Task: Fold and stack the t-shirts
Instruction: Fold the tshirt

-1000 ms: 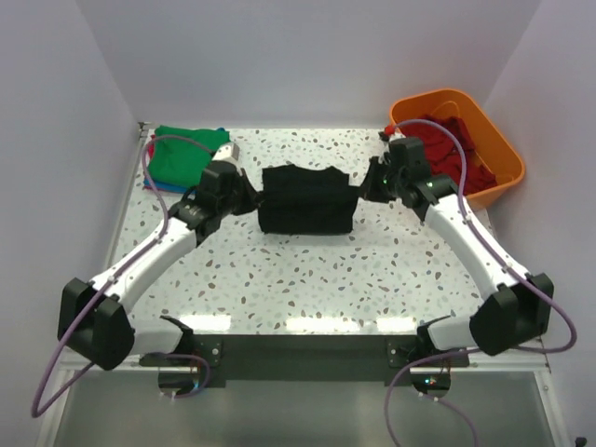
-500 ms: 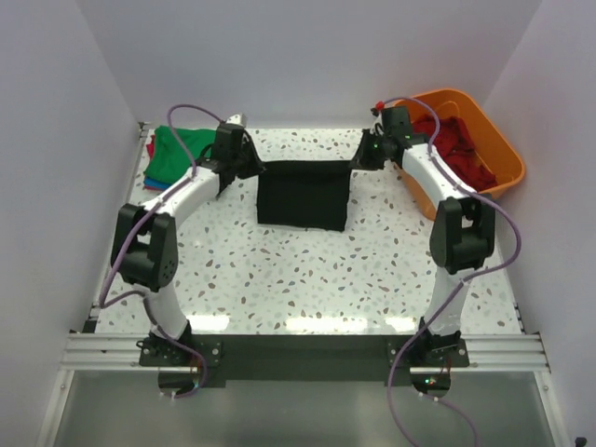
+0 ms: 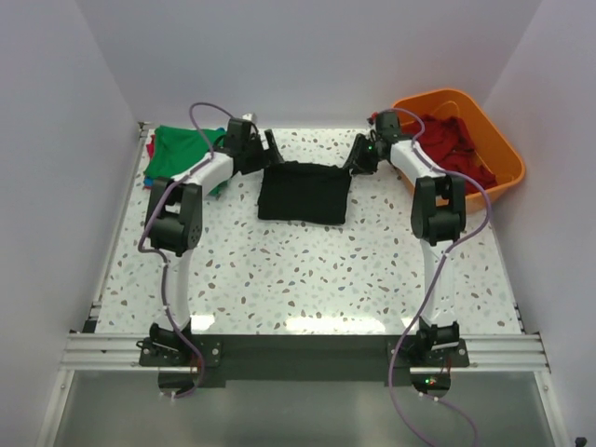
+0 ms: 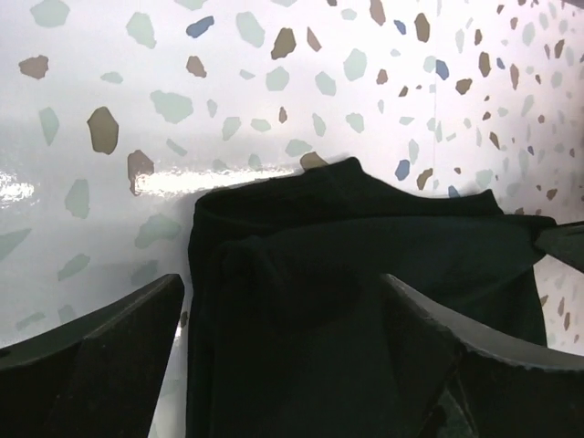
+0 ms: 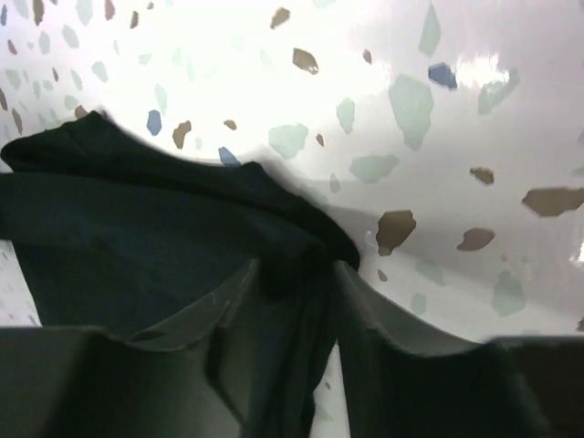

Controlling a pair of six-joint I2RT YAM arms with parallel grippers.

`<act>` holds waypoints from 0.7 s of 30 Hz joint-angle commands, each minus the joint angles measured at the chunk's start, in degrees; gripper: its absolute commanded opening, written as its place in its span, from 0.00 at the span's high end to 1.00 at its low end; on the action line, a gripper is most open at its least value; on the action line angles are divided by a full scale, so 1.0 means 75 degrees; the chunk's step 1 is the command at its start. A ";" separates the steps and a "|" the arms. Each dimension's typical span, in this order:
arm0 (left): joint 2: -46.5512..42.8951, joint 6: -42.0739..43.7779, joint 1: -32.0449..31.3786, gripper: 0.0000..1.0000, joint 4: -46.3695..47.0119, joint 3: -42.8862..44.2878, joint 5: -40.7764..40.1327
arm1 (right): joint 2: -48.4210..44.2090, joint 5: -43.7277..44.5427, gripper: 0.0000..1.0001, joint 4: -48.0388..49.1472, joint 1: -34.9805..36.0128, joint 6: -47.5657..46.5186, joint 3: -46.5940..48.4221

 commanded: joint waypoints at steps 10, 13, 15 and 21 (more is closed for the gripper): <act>-0.2133 0.0040 -0.0105 0.00 0.1006 -0.1618 0.0731 | -0.3195 -0.0758 0.01 0.1131 0.0536 -0.0050 -0.2466; -0.2439 -0.0100 -0.0305 0.00 0.1251 -0.2204 0.0977 | -0.3736 -0.0957 0.01 0.1845 0.0981 0.0289 -0.3568; -0.2545 -0.0252 -0.0363 0.00 0.1812 -0.2895 0.1445 | -0.3820 -0.1215 0.01 0.2347 0.1193 0.0592 -0.3922; -0.2253 -0.0651 -0.0434 0.00 0.2295 -0.3799 0.1973 | -0.3598 -0.1498 0.01 0.3252 0.1534 0.1262 -0.5152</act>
